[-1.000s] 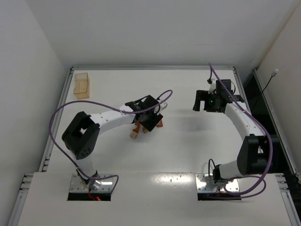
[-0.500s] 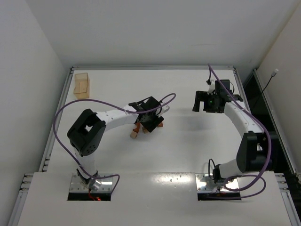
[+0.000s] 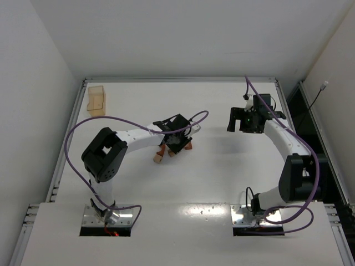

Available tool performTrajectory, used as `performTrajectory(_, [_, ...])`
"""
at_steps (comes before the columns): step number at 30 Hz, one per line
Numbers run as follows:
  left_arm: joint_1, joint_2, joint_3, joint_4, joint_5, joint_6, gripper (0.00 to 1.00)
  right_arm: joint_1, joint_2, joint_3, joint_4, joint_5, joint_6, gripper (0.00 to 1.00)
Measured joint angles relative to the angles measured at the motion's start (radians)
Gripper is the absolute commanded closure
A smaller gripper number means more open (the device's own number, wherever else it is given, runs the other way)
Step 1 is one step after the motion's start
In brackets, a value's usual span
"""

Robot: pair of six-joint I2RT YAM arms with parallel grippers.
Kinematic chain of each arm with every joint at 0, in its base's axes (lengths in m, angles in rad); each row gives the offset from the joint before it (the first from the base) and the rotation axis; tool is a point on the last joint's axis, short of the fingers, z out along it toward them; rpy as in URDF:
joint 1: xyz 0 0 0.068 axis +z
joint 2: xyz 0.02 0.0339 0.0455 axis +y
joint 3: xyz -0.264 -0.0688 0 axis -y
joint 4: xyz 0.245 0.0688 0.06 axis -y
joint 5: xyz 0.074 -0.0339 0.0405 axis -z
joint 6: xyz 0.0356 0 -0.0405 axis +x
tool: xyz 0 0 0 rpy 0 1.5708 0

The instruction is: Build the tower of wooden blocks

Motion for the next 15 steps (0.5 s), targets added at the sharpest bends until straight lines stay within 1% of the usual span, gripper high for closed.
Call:
performTrajectory(9, [0.0,0.0,-0.01,0.02,0.002,0.001,0.69,0.0,0.003,0.0,0.0,0.003,0.0,0.01])
performTrajectory(11, [0.0,0.0,-0.011,0.025,0.001,0.001,0.65,0.0,0.003,0.0,0.0,0.003,0.0,0.01])
performTrajectory(15, [0.0,0.0,-0.025,0.031,0.002,0.001,0.65,0.0,0.006,0.0,-0.001,0.003,0.001,0.01])
